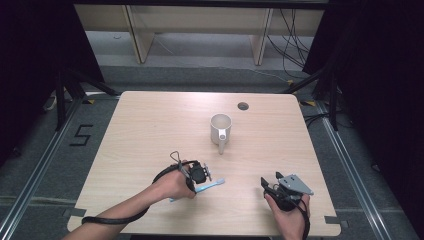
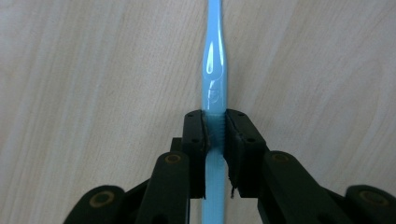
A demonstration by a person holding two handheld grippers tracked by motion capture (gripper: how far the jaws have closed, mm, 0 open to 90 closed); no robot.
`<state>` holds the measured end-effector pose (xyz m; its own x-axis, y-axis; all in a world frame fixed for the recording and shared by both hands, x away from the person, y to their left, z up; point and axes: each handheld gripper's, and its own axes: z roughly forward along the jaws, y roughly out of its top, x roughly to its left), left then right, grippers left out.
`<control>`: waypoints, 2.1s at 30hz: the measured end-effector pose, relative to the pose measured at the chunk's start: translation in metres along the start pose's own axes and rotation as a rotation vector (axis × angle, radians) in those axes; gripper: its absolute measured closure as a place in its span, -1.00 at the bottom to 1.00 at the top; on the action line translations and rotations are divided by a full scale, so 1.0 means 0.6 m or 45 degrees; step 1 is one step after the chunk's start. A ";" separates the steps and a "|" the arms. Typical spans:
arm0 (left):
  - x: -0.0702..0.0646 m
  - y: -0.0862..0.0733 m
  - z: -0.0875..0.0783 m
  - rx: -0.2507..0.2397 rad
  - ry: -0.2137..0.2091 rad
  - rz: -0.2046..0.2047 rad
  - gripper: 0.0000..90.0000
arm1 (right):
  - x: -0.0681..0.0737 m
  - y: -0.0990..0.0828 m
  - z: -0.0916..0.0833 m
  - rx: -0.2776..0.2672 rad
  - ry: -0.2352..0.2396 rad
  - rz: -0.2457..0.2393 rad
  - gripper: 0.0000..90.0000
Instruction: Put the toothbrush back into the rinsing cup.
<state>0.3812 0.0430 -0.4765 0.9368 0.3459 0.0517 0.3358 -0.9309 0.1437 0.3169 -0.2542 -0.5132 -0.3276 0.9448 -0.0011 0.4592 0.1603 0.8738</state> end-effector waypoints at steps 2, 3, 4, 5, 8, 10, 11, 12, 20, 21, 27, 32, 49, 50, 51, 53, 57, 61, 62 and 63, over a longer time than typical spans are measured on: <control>0.000 0.003 0.000 0.019 0.003 0.020 0.72 | -0.001 0.000 0.000 -0.003 0.003 0.001 -0.09; 0.000 0.003 0.000 0.019 0.003 0.020 0.72 | -0.001 0.000 0.000 -0.003 0.003 0.001 -0.09; -0.001 0.004 0.000 0.025 0.000 0.018 0.72 | -0.001 0.000 0.000 0.004 0.007 0.000 -0.09; -0.001 0.006 0.000 0.031 0.003 0.027 0.72 | -0.003 0.000 0.001 -0.003 0.017 -0.013 -0.09; -0.002 0.010 0.001 0.054 0.007 0.041 0.73 | -0.003 0.000 0.002 -0.007 0.012 -0.013 -0.09; -0.002 0.012 0.001 0.059 0.013 0.057 0.74 | -0.003 0.000 0.002 -0.006 0.014 -0.012 -0.09; -0.004 0.013 0.001 0.067 0.004 0.047 0.74 | -0.003 0.000 0.002 -0.007 0.014 -0.012 -0.09; -0.004 0.014 0.002 0.072 0.006 0.055 0.74 | -0.003 0.000 0.002 -0.007 0.015 -0.011 -0.09; 0.004 0.005 -0.001 0.020 -0.020 0.051 0.75 | 0.000 0.000 -0.001 -0.001 0.011 0.020 -0.09; 0.004 0.005 -0.001 0.020 -0.020 0.051 0.75 | 0.000 0.000 -0.001 -0.001 0.011 0.020 -0.09; 0.005 -0.003 -0.019 -0.058 -0.023 0.027 0.75 | -0.001 0.000 0.000 -0.004 0.007 0.011 -0.08; 0.001 -0.011 -0.033 -0.137 -0.027 0.037 0.76 | -0.003 0.000 0.000 -0.006 0.016 -0.009 -0.09; 0.007 -0.044 -0.082 -0.482 -0.006 0.002 0.75 | -0.001 0.000 -0.001 0.000 0.002 0.007 -0.08; 0.007 -0.046 -0.082 -0.489 -0.008 -0.002 0.75 | -0.001 0.000 -0.001 -0.001 0.002 0.008 -0.08; 0.009 -0.048 -0.082 -0.514 -0.002 -0.001 0.75 | -0.003 0.000 0.000 -0.008 0.006 -0.016 -0.08; 0.009 -0.053 -0.080 -0.553 -0.005 -0.027 0.75 | -0.002 0.000 0.000 -0.006 0.004 -0.014 -0.08; 0.012 -0.062 -0.078 -0.601 -0.006 -0.026 0.76 | -0.006 0.000 0.000 -0.022 -0.012 -0.050 -0.08; 0.012 -0.072 -0.077 -0.700 0.016 -0.051 0.76 | -0.005 0.000 0.001 -0.028 -0.014 -0.053 -0.08; 0.015 -0.077 -0.079 -0.732 0.031 -0.038 0.75 | 0.002 -0.001 -0.001 -0.010 -0.004 0.010 -0.08; 0.015 -0.077 -0.079 -0.732 0.031 -0.038 0.75 | 0.002 -0.001 -0.001 -0.010 -0.004 0.010 -0.08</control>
<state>0.3695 0.0947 -0.4356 0.9231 0.3797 0.0609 0.2484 -0.7096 0.6594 0.3157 -0.2535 -0.5131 -0.3216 0.9469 0.0040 0.4549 0.1508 0.8777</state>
